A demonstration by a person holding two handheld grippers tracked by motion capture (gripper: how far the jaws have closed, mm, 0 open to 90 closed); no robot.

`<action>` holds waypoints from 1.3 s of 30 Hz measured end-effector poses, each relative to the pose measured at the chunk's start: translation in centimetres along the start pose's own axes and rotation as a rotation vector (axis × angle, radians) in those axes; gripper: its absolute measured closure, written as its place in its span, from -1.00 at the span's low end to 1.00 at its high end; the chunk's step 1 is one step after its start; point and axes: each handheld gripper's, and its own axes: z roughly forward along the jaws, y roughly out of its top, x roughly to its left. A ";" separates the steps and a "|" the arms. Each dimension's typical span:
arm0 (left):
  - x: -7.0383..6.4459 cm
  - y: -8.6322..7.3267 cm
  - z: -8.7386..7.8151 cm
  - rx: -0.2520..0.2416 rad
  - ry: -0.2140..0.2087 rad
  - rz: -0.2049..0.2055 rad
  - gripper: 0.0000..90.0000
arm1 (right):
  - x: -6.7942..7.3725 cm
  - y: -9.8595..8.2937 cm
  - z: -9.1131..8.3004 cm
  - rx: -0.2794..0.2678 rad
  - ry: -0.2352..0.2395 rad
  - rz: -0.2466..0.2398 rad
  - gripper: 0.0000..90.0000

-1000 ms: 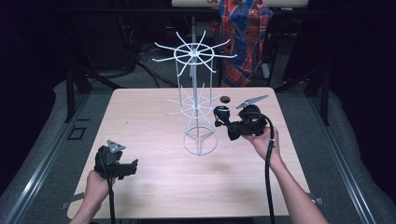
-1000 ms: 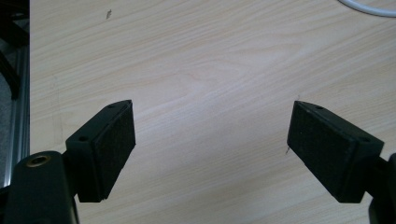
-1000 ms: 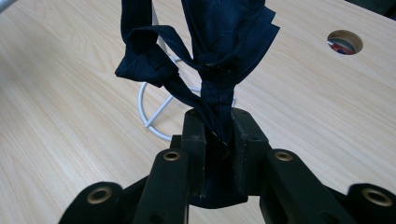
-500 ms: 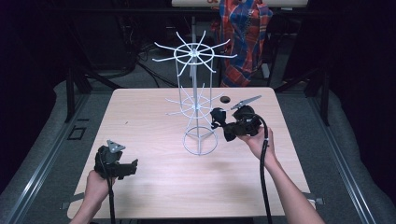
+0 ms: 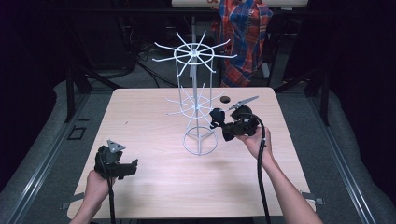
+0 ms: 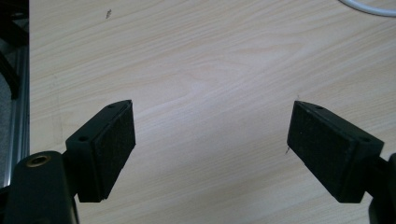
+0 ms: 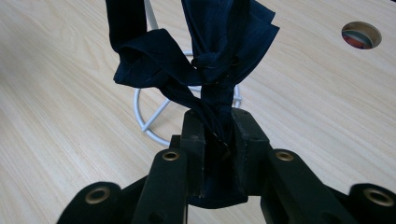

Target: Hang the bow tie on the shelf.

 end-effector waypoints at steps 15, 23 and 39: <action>0.0 0.0 0.0 0.002 -0.003 0.000 -0.65 | 0.2 0.3 0.6 -0.007 0.000 -0.009 0.69; 0.0 0.0 0.0 0.002 -0.004 -0.002 -0.65 | 0.1 0.2 0.8 -0.001 0.001 0.000 0.63; 0.0 0.0 0.0 0.002 -0.004 0.001 -0.65 | 0.3 -0.2 1.4 0.036 0.011 -0.008 0.40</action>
